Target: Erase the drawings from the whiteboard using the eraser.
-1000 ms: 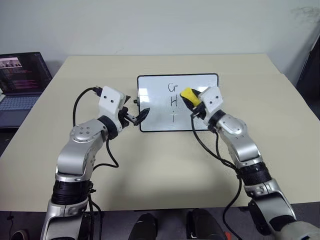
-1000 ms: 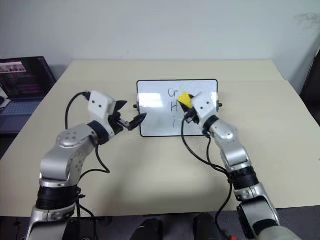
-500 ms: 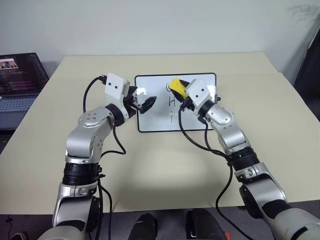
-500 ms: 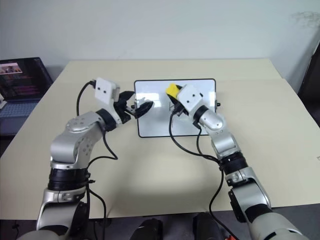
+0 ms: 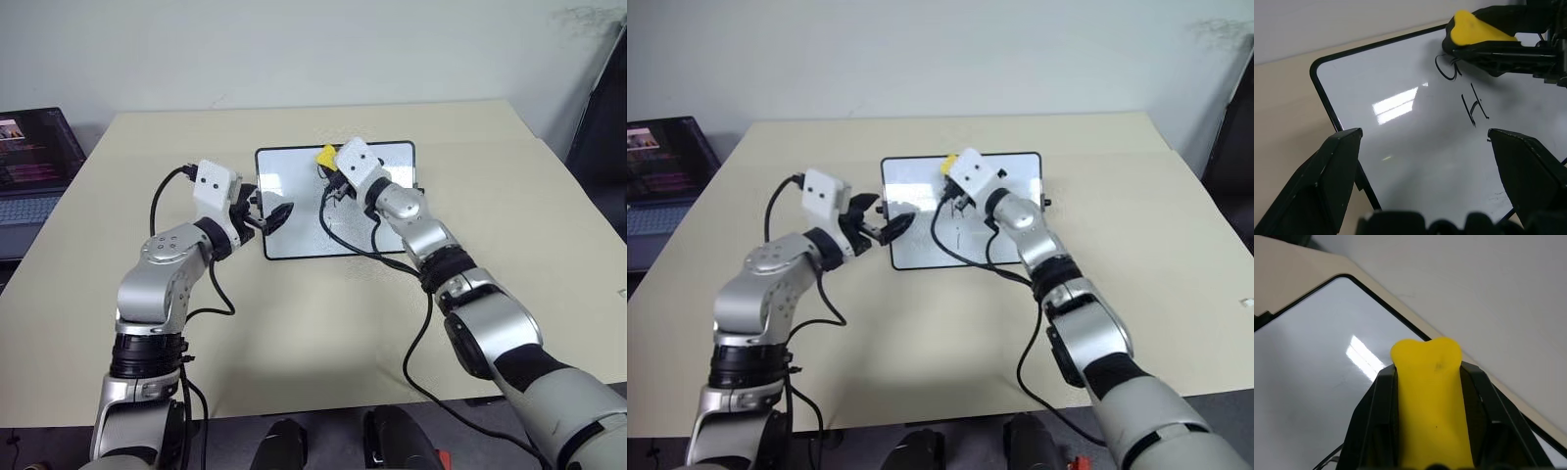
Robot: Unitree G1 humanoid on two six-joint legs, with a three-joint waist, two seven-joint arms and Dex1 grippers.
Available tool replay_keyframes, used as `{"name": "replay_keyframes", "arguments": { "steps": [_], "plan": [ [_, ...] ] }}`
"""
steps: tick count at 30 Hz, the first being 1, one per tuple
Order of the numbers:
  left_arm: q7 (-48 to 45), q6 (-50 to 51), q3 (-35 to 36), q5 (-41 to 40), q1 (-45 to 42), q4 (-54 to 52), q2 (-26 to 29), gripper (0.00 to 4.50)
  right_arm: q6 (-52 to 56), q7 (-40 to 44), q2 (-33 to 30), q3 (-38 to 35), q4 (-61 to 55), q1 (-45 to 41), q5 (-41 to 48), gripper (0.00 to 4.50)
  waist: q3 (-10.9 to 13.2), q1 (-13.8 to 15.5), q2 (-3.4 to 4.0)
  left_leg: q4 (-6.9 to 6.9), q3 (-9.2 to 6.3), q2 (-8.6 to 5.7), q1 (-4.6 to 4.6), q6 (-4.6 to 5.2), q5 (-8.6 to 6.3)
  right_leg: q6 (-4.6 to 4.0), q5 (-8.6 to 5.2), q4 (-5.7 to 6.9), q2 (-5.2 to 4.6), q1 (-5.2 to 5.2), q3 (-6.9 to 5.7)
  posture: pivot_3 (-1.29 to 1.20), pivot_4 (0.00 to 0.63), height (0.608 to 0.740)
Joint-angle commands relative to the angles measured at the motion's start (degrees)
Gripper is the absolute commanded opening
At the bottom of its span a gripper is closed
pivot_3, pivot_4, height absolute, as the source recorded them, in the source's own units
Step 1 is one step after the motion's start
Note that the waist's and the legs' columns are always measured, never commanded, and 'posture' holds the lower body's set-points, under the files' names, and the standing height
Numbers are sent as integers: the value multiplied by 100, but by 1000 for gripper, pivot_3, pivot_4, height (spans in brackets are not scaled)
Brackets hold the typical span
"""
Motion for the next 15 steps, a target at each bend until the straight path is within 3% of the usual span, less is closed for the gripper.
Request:
{"name": "replay_keyframes", "arguments": {
  "steps": [1,15],
  "plan": [
    [52,13,146,-97,11,-311,63,4500,23,-237,96,-172,336,-335,27,1327,0,0,0,0,1,0,0,0,0,0,0,0,0,0,0,0,150,740],
    [61,1,39,-89,-17,-322,-45,4500,229,-299,99,281,742,-73,-610,1326,-5,-3,-5,6,5,-3,17,8,-4,-10,6,14,12,8,3,0,150,740]
  ]
}}
